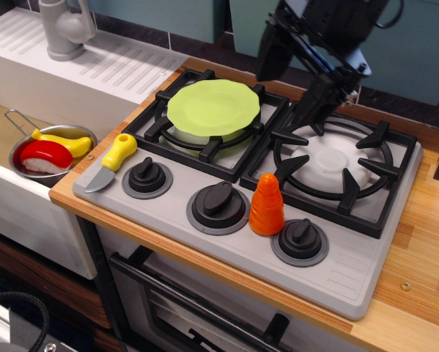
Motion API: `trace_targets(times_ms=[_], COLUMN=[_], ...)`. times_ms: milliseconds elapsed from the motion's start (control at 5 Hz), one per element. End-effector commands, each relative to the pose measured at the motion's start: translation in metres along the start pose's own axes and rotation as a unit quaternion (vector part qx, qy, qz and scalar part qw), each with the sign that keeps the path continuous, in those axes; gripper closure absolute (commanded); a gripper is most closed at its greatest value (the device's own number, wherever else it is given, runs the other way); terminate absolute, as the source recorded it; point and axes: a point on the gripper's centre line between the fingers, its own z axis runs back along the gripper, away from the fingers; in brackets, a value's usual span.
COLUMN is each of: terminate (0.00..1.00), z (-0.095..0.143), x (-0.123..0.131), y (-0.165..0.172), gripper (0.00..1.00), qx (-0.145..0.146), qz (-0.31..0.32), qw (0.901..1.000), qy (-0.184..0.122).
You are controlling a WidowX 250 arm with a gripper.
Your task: End effector reaching carrot
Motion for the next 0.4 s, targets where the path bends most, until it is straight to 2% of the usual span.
trace_targets(times_ms=[0,200], terminate=[0.00,0.00], z=[-0.002,-0.014], x=[-0.012,-0.015], y=[-0.009,-0.016], gripper=[0.00,0.00], qx=[0.008,0.008], qz=[0.006,0.009], qw=[0.9987,0.9982], qy=[-0.049,-0.059])
